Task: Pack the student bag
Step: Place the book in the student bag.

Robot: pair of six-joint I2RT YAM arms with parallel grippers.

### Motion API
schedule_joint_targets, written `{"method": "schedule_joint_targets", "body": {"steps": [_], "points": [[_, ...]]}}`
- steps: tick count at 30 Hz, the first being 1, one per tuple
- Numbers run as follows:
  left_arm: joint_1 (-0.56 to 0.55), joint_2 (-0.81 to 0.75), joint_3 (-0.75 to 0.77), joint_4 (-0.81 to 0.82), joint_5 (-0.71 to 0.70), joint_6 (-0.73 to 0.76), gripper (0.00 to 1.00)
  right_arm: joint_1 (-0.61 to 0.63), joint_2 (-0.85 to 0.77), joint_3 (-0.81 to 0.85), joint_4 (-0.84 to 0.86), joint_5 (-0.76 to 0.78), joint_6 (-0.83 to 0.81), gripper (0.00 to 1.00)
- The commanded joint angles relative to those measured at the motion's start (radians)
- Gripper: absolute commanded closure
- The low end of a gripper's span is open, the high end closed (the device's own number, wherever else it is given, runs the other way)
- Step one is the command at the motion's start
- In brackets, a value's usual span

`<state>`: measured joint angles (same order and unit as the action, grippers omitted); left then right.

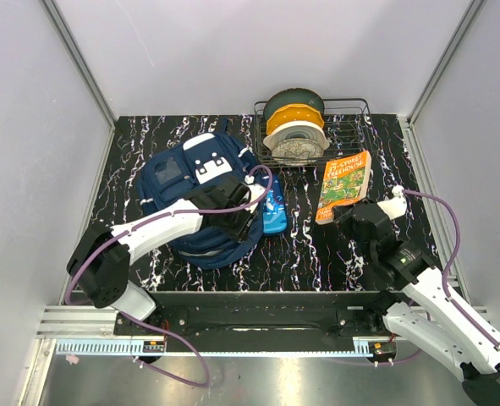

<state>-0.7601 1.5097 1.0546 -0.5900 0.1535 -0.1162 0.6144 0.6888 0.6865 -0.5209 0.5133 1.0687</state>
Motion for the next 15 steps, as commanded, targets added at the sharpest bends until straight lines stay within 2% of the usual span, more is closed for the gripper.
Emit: {"method": "schedule_joint_targets", "body": {"steps": [1,8,10,11,15], "points": [[-0.021,0.010,0.054,0.022,-0.101,-0.037,0.71,-0.001,-0.009,0.059,0.085,0.062,-0.009,0.99],[-0.024,0.015,0.047,0.002,-0.196,-0.034,0.72,-0.001,-0.008,0.053,0.085,0.053,-0.009,0.96],[-0.024,0.014,0.045,-0.002,-0.209,-0.031,0.56,-0.001,-0.006,0.053,0.087,0.048,-0.009,0.96],[-0.024,0.006,0.042,-0.004,-0.210,-0.031,0.51,-0.001,-0.002,0.053,0.088,0.047,-0.009,0.95],[-0.024,0.006,0.038,-0.002,-0.232,-0.030,0.53,-0.001,0.008,0.051,0.096,0.034,-0.006,0.93]]}}
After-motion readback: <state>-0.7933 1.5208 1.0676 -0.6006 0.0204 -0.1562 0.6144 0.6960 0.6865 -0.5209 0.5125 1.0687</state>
